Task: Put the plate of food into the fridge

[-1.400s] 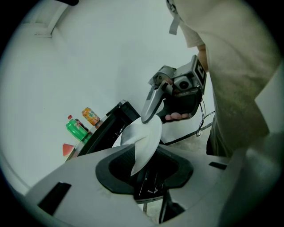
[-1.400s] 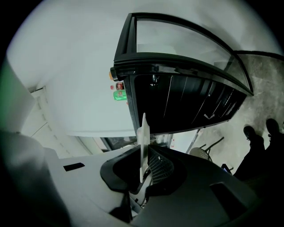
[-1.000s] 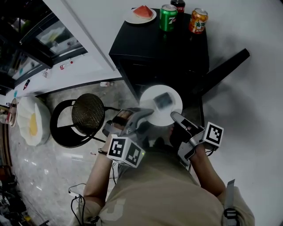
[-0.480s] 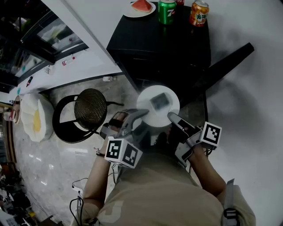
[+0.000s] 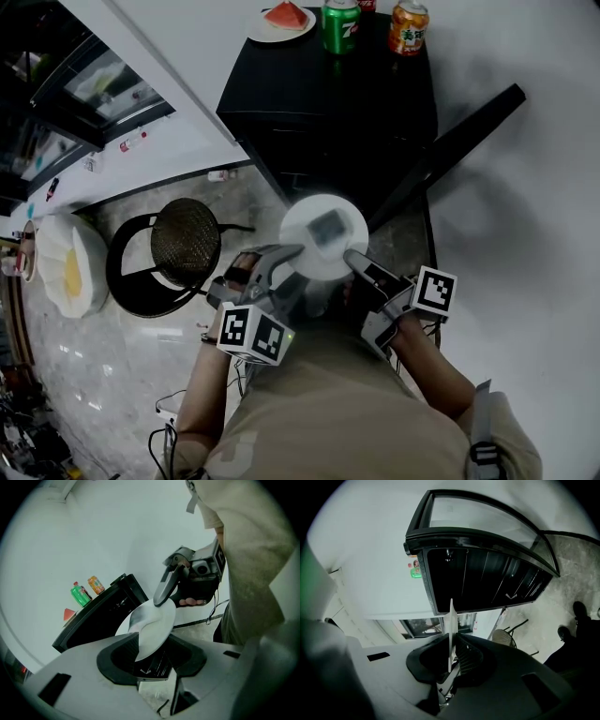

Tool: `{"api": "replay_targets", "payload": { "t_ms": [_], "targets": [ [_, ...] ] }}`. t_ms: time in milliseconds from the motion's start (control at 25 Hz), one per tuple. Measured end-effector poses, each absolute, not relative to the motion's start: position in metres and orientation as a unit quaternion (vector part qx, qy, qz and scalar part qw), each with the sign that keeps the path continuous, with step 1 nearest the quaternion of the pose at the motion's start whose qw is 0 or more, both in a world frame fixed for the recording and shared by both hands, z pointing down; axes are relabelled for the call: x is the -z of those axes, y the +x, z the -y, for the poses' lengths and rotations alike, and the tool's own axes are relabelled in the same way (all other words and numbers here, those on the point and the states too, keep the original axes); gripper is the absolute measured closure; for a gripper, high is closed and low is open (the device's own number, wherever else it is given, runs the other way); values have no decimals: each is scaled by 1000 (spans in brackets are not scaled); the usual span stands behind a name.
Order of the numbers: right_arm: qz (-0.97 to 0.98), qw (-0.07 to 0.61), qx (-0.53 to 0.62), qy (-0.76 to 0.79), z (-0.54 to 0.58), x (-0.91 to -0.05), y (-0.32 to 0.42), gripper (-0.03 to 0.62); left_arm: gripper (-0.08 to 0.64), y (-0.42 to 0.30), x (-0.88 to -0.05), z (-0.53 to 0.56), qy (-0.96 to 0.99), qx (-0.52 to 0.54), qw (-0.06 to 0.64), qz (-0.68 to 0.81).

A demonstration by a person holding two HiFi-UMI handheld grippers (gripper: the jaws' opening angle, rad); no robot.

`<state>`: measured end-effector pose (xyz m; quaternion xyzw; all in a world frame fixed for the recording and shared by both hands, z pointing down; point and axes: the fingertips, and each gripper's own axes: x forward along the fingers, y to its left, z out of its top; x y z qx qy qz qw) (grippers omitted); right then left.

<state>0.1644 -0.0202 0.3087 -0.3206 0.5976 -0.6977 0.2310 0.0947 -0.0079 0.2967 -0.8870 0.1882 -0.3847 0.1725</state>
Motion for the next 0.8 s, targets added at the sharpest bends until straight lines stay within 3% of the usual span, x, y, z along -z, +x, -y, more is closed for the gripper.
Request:
{"api": "replay_targets", "payload": {
  "t_ms": [800],
  "targets": [
    [-573, 217, 707, -353, -13, -333, 58, 551, 407, -12, -325, -23, -910, 357, 135, -164]
  ]
}}
